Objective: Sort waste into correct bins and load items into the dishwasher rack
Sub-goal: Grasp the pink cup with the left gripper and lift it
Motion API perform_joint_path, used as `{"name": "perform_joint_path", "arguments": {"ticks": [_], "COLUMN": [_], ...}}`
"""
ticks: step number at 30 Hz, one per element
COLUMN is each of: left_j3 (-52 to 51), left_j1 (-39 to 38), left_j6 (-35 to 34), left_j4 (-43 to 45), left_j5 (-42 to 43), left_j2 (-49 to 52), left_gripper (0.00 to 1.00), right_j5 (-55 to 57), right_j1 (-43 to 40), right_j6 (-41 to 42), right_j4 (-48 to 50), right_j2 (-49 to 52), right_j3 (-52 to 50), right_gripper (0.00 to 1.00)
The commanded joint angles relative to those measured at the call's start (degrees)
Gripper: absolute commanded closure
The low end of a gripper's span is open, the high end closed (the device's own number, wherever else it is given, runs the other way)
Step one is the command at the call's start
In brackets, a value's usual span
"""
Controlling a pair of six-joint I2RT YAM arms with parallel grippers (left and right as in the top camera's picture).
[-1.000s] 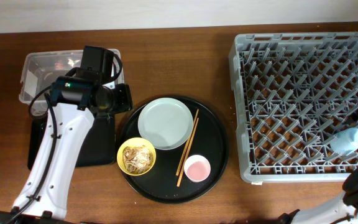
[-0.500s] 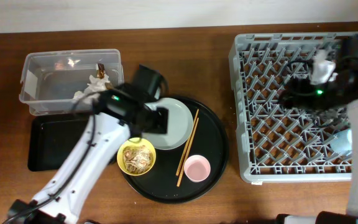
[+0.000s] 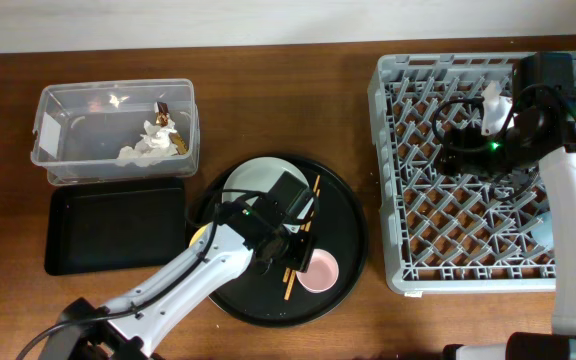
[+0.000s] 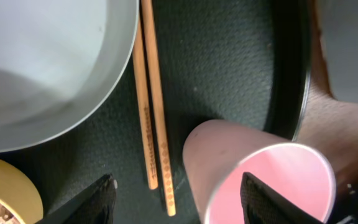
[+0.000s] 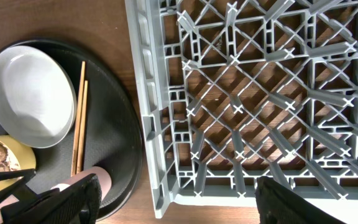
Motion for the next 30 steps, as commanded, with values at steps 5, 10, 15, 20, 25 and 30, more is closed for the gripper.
{"name": "perform_joint_path", "arguments": {"ticks": [5,10,15,20,25,30], "left_j3": [-1.6,-1.6,1.6,6.8,7.2,7.2], "left_j1": [-0.1,-0.1,2.3,12.7,28.3,33.2], "left_j6": [-1.4,-1.7,-1.6,-1.6,-5.5,-9.3], "left_j4": [1.4,2.5,1.0,1.2,11.6,25.5], "left_j5": [1.9,2.2,3.3,10.1,29.0,51.6], "left_j2": [4.2,4.5,2.5,-3.5,-5.5,-1.7], "left_gripper": [0.58,0.98,1.0,1.0,1.0,1.0], "right_j5": [0.8,0.8,3.6,3.8,-11.8,-40.6], "right_j1": [0.2,0.2,0.1,-3.8,-7.4,-3.1], "right_j6": [-0.6,-0.6,-0.5,2.6,-4.8,-21.5], "right_j4": [-0.2,-0.3,-0.4,0.0,1.4,2.6], "right_j2": [0.1,0.1,0.1,0.1,0.2,0.2], "right_j3": [0.5,0.5,0.5,0.5,0.5,-6.8], "right_gripper": [0.19,0.18,0.18,0.18,0.11,0.1]}}
